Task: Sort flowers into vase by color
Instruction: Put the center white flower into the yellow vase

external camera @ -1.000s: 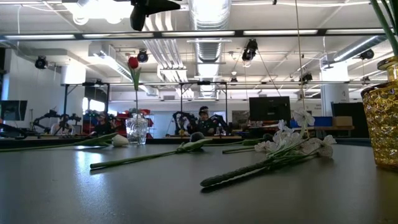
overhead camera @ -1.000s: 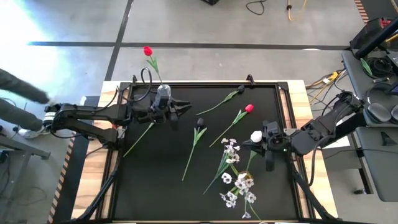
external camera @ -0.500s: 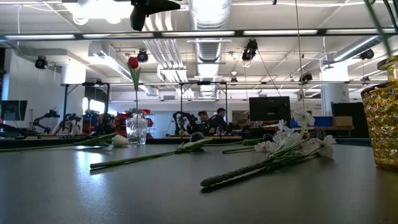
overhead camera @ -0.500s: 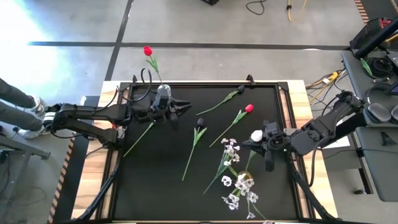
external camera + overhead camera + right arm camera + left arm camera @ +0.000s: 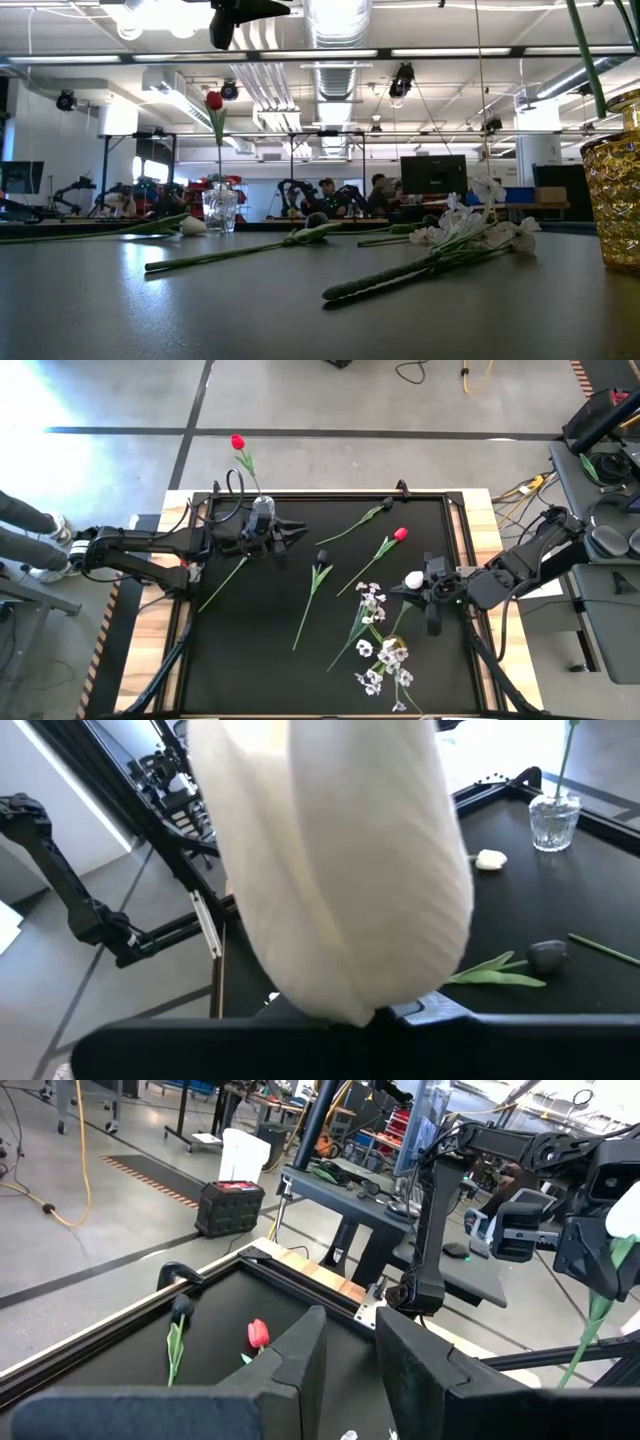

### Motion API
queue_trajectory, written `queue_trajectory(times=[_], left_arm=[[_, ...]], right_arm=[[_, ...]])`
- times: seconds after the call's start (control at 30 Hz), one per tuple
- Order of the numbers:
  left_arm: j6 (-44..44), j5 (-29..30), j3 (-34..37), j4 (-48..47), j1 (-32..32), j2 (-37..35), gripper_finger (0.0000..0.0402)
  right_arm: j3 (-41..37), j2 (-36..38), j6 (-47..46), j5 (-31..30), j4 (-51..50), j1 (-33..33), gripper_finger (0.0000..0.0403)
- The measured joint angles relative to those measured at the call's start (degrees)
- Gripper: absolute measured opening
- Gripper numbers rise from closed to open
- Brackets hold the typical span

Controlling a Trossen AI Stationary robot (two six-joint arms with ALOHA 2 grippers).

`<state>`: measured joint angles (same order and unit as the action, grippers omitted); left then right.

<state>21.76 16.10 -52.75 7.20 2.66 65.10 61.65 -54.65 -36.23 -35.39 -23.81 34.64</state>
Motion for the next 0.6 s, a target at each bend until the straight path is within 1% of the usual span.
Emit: queue_trajectory(times=[0.2,0.5,0.6], left_arm=[[0.0,0.0,0.0,0.1,0.0,0.0,0.0075],[0.0,0.0,0.0,0.1,0.0,0.0,0.0075],[0.0,0.0,0.0,0.1,0.0,0.0,0.0075]], right_arm=[[0.0,0.2,0.0,1.4,0.0,0.0,0.0009],[0.1,1.8,-0.8,1.5,-0.1,0.0,0.0009],[1.3,1.8,-0.7,1.5,-1.7,0.0,0.0009]])
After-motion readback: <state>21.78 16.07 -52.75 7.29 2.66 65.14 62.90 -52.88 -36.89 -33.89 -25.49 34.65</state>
